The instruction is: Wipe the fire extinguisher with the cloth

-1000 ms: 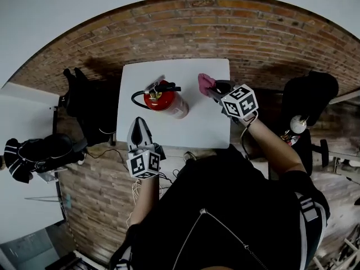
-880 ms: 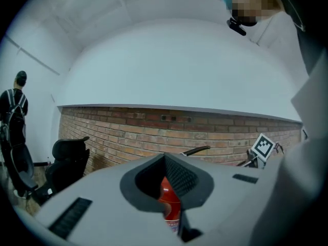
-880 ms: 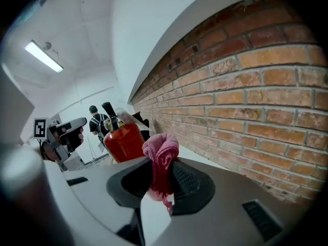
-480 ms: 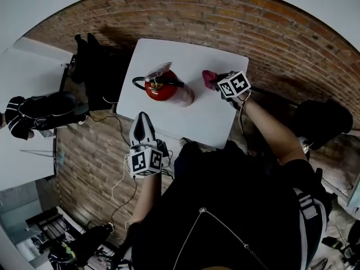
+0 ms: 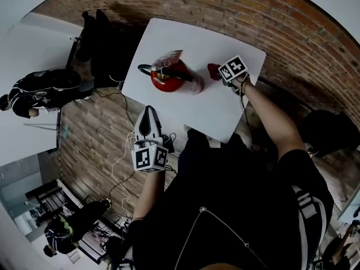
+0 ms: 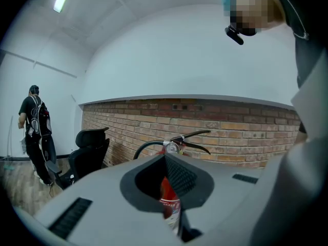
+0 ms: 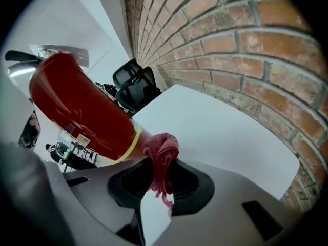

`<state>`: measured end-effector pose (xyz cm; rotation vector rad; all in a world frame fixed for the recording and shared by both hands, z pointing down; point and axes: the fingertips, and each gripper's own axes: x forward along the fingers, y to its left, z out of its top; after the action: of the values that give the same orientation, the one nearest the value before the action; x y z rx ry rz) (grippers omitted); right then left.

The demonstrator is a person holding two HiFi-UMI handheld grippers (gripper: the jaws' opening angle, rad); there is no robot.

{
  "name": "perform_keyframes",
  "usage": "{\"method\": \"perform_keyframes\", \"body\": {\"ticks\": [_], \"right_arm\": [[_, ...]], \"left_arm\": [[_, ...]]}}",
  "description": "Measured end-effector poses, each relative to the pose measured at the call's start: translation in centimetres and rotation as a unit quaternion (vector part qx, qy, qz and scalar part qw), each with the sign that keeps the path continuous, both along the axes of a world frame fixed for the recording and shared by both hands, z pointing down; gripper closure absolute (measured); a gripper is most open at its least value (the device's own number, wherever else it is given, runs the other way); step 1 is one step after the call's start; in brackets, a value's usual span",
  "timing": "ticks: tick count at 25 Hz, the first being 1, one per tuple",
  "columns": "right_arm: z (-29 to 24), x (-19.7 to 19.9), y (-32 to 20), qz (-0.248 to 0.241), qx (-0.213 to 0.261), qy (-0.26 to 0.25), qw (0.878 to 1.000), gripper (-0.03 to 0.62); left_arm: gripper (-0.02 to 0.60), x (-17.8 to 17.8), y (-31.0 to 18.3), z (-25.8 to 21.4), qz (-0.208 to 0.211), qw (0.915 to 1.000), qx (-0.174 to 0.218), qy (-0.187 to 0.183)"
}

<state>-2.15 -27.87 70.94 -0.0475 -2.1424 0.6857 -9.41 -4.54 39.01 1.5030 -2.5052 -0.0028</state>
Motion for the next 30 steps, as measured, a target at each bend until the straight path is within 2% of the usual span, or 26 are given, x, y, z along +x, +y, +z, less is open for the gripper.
{"method": "perform_keyframes", "body": {"ticks": [5, 11, 19, 22, 25, 30], "right_arm": [[4.2, -2.0, 1.5, -0.056, -0.038, 0.044, 0.997, 0.491], [8.3, -4.0, 2.6, -0.1, -0.053, 0.095, 0.989, 0.491], [11.4, -6.0, 3.3, -0.101, -0.08, 0.13, 0.983, 0.492], [11.7, -6.6, 3.5, -0.109, -0.074, 0.134, 0.982, 0.493], [11.8, -6.9, 3.8, -0.109, -0.068, 0.133, 0.983, 0.493], [10.5, -6.7, 4.5, -0.095, -0.092, 0.113, 0.985, 0.494]], "left_arm": [[0.572, 0.0, 0.2, 1.4, -0.017, 0.9996, -0.02, 0.013], [0.572, -0.1, 0.6, 2.2, -0.032, 0.9986, -0.037, 0.021], [0.572, -0.9, 1.7, 3.1, -0.052, 0.9969, -0.051, 0.031], [0.572, -1.1, 1.8, 3.5, -0.054, 0.9965, -0.053, 0.036], [0.572, -1.3, 2.0, 3.7, -0.054, 0.9965, -0.052, 0.037], [0.572, -1.2, 1.6, 3.6, -0.045, 0.9972, -0.049, 0.033]]}}
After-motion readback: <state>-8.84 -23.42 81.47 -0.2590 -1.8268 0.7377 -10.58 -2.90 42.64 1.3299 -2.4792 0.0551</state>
